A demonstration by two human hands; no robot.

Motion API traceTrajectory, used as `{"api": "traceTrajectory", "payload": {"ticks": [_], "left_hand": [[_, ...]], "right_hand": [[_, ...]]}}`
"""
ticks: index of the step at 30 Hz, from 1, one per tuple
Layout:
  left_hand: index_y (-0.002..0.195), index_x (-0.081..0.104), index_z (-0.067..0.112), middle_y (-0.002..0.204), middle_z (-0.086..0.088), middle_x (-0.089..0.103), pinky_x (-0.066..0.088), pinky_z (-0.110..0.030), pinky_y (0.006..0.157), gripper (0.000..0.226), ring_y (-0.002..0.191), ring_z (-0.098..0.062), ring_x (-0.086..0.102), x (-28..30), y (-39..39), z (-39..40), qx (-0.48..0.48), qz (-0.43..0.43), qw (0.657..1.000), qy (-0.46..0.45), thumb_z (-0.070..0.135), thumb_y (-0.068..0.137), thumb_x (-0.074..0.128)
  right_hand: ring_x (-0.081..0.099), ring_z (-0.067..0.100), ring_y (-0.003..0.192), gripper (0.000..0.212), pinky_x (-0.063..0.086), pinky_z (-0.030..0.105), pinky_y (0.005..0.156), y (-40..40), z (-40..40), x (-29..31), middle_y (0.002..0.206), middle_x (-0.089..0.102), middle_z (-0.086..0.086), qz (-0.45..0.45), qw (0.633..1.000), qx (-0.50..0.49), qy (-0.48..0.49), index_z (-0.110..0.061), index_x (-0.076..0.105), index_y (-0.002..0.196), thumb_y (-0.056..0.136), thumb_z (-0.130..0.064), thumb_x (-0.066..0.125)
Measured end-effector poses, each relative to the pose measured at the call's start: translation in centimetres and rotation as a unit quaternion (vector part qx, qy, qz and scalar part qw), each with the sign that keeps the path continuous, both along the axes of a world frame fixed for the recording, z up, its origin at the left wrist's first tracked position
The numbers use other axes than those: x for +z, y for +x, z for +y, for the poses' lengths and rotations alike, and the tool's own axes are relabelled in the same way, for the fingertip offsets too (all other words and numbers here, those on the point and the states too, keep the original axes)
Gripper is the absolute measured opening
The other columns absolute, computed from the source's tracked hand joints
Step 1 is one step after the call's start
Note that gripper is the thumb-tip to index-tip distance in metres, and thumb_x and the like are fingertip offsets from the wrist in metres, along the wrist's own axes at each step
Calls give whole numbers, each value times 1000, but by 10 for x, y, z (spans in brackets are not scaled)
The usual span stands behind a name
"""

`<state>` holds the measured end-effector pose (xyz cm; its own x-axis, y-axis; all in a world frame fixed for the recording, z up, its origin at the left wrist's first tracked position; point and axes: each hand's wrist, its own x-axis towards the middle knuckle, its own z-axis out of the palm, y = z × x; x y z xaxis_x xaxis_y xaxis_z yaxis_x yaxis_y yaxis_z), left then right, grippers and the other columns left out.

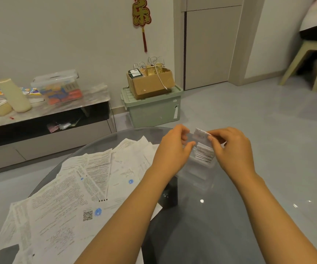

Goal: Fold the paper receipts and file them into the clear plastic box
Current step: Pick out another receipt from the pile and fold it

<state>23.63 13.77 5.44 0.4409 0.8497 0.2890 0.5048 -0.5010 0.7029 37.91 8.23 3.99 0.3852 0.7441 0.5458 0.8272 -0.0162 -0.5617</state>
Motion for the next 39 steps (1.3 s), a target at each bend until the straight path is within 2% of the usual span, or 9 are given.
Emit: {"api": "traceTrajectory", "payload": {"ticks": [3,9,15,21,23,27,31,35,39], "left_hand": [[106,66,16,105,3,66,48,-35,90,19,98,-13,59,-1,10,1,-48,96,994,38,19,92,53],[130,54,19,136,-1,52,43,-35,97,40,122,-19,47,-4,25,5,-136,211,966,57,16,92,43],[125,53,13,135,-1,47,39,-33,89,37,118,-18,37,-15,35,12,-151,288,941,92,23,93,37],[122,60,14,130,-1,53,37,-30,89,54,116,-17,42,-20,33,9,-144,267,948,97,31,85,24],[126,56,14,129,-3,53,38,-31,91,44,117,-19,45,-20,32,7,-131,229,962,72,25,91,31],[121,52,12,122,-5,53,43,-31,80,31,100,-20,53,-16,30,4,-106,162,980,47,17,93,40],[124,55,12,124,-5,54,43,-33,85,36,105,-23,54,-17,32,5,-117,194,972,66,20,94,36],[121,61,14,120,-4,57,43,-35,88,56,106,-21,52,-22,34,6,-128,220,961,107,28,82,24],[124,57,15,123,-3,53,40,-32,87,46,110,-19,48,-25,33,9,-117,209,963,119,25,87,31]], "right_hand": [[56,20,83,13,34,20,68,5,4,-7,86,66,2,25,999,-36,14,-12,72,94,86,-12,63],[56,21,83,8,33,23,68,10,7,-17,84,65,3,39,997,-65,15,-13,72,88,84,-12,66],[54,24,89,11,33,23,68,8,9,-20,86,61,6,40,996,-82,-5,-10,74,91,84,-12,66],[53,23,94,13,30,21,70,3,10,-17,89,63,8,38,995,-87,-30,-8,72,91,84,-5,62],[50,22,98,13,33,24,71,2,11,-17,91,61,8,37,993,-89,-66,-9,72,92,85,-6,60],[44,23,103,17,37,29,75,1,12,-14,95,50,6,35,988,-102,-114,-6,71,93,86,-6,57],[42,22,101,17,37,30,72,1,11,-12,95,34,1,55,985,-119,-116,-1,71,92,86,-5,55],[41,18,93,19,38,29,71,2,11,-13,97,34,1,72,984,-114,-120,0,70,94,89,-7,53],[43,22,102,19,41,31,73,3,11,-14,104,41,7,67,984,-116,-116,-1,69,93,89,-7,52]]}}
